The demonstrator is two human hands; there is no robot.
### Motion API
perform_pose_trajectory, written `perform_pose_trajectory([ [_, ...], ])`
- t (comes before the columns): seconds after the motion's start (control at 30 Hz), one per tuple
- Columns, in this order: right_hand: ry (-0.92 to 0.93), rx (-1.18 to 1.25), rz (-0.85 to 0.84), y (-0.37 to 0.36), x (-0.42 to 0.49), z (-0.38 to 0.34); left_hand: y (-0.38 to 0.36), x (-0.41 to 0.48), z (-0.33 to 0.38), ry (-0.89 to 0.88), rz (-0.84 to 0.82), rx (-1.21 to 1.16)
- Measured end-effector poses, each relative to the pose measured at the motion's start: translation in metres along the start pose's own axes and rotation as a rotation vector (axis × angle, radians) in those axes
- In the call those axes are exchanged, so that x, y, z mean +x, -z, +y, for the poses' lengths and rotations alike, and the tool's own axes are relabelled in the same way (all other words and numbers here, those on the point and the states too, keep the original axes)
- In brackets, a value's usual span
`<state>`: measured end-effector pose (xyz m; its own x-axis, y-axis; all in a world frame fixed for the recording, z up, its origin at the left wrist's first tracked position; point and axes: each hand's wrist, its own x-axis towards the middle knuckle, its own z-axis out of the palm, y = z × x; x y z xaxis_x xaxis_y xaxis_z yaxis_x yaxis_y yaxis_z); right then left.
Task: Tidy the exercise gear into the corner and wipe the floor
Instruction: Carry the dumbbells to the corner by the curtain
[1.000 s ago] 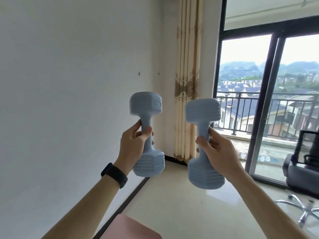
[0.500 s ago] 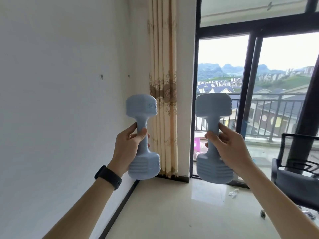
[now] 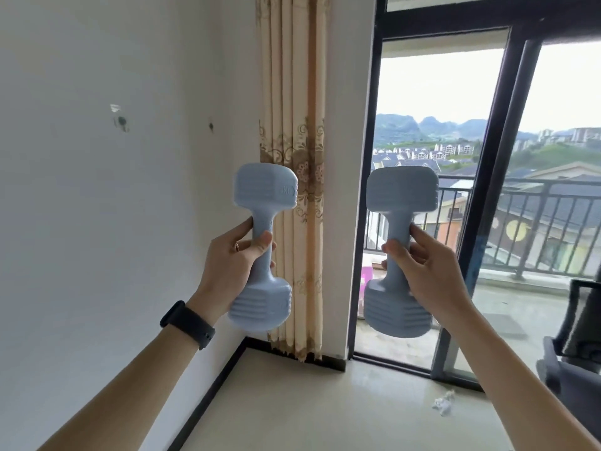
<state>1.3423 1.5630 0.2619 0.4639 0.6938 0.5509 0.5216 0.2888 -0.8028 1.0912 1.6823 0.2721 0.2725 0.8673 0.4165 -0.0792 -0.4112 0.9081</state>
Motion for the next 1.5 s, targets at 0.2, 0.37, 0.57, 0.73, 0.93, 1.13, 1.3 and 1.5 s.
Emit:
perform_pose_trajectory([
  [0.2,-0.048,-0.02,-0.034,-0.024,0.101,0.078,-0.041,0.111,-0.065,0.019,-0.01,0.013],
  [0.37,-0.092,-0.063,-0.036,-0.055,0.18,0.159,-0.073,0.211,-0.143,0.057,-0.033,-0.039],
  [0.57,-0.179,-0.07,0.018,-0.103,0.276,0.257,-0.106,0.331,-0.252,0.182,-0.075,-0.09],
  [0.73,-0.312,-0.046,0.008,-0.131,0.329,0.346,-0.146,0.405,-0.341,0.362,-0.158,-0.073],
  [0.93,-0.563,-0.046,-0.072,-0.15,0.354,0.491,-0.206,0.456,-0.463,0.589,-0.211,-0.001],
  [1.13,-0.818,-0.1,-0.21,-0.163,0.38,0.644,-0.276,0.481,-0.593,0.832,-0.204,0.116],
  [1.3,-0.992,-0.146,-0.344,-0.184,0.387,0.749,-0.32,0.481,-0.69,1.06,-0.206,0.185],
  [1.5,-1.154,-0.204,-0.489,-0.231,0.353,0.857,-0.347,0.456,-0.8,1.243,-0.257,0.301],
])
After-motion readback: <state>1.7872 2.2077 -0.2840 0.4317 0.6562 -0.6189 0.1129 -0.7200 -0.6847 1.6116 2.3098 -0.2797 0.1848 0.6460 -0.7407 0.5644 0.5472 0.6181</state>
